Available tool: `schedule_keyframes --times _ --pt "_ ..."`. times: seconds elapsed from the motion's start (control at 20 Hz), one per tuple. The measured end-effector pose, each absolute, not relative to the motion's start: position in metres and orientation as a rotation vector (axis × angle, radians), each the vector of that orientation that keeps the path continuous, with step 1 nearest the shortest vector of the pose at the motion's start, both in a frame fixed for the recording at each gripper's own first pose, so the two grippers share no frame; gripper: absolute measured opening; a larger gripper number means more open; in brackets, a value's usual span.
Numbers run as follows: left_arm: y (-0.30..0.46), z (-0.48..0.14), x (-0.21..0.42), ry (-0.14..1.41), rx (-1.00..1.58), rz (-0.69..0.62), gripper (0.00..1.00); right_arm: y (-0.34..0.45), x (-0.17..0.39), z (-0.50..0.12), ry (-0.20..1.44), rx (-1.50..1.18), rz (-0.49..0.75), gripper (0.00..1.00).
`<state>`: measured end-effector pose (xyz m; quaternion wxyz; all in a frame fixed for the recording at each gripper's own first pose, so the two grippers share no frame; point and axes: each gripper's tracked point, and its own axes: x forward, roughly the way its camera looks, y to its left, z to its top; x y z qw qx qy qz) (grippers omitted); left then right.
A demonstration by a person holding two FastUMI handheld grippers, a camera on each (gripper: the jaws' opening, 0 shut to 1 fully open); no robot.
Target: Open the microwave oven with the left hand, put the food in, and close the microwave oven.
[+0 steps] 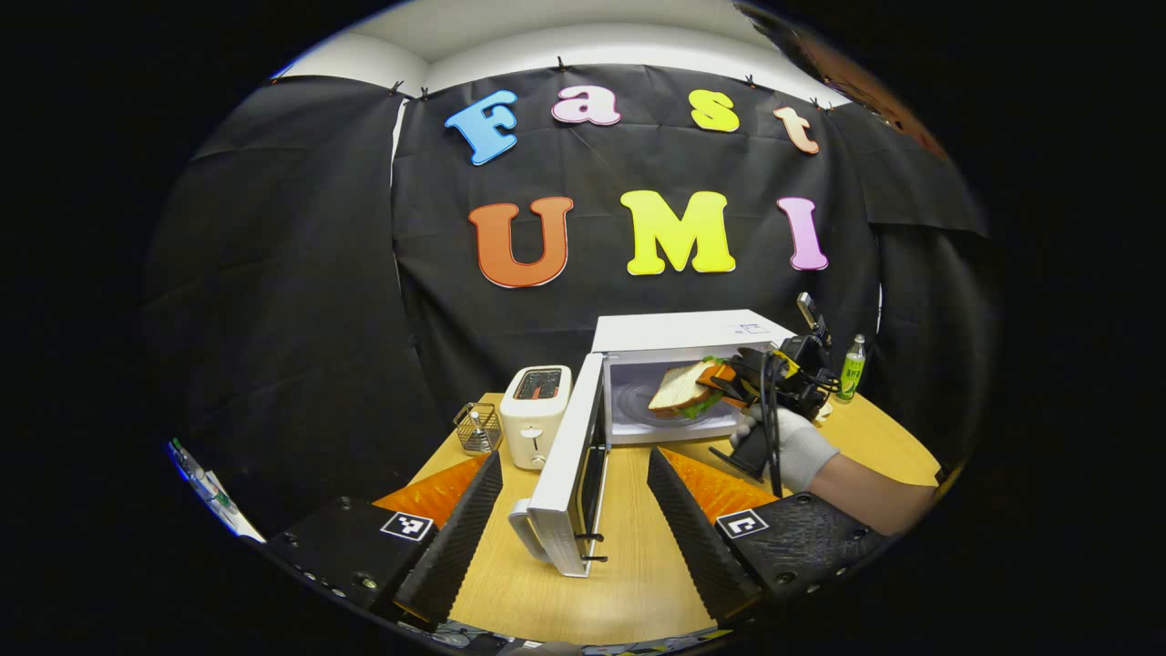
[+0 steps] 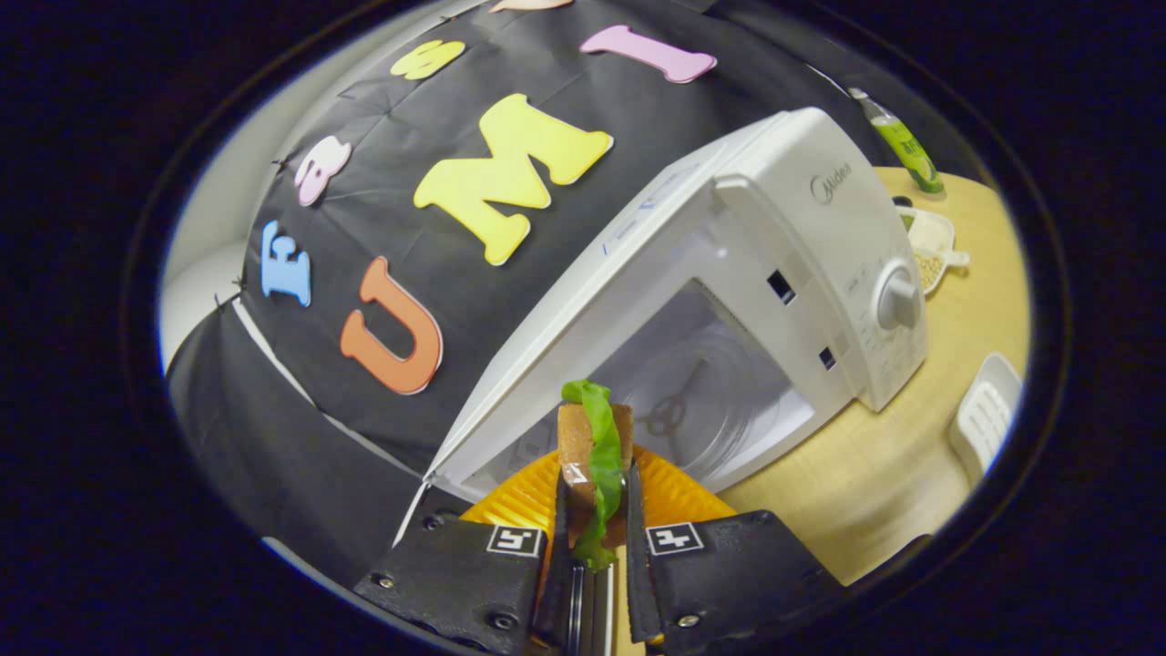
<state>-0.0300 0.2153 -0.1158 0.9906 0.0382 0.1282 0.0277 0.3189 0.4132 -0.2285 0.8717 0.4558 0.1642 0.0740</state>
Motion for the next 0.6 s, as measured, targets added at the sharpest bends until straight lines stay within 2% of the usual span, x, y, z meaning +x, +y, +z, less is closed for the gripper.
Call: schedule_keyframes --times 0.35,0.4,0.45,0.5,0.6 --pt "0.221 -0.123 -0.018 0.279 0.093 0.061 0.97 0.427 0.375 -0.255 0.277 0.966 0.024 0.28" --pt "0.222 -0.125 -0.017 0.278 0.090 0.063 0.97 0.425 0.379 -0.261 0.265 0.937 0.007 0.19" --pt "0.222 -0.127 -0.016 0.282 0.094 0.065 0.97 0.424 0.382 -0.264 0.247 0.921 0.003 0.29" --pt "0.222 -0.131 -0.016 0.291 0.102 0.067 0.97 0.426 0.385 -0.264 0.237 0.893 0.015 0.22" --pt "0.218 -0.134 -0.015 0.297 0.115 0.057 0.97 0.424 0.387 -0.269 0.222 0.809 0.017 0.26"
